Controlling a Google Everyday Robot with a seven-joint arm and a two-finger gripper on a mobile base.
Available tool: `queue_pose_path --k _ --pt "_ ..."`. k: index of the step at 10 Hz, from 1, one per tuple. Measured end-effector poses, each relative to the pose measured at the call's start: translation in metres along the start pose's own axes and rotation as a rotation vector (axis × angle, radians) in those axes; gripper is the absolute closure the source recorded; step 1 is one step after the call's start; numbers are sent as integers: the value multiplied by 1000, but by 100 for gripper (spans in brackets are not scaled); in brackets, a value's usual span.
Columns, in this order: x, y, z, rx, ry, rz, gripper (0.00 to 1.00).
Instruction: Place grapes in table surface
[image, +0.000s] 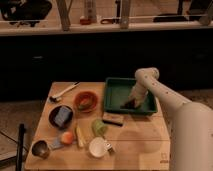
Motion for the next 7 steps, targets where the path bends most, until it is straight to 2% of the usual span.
queue_pose_path --k 4,5,7 --pt "0 2 -3 0 1 -10 100" --pt "4 5 -11 12 3 -22 100" --pt "10 4 -43 60 0 -53 100"
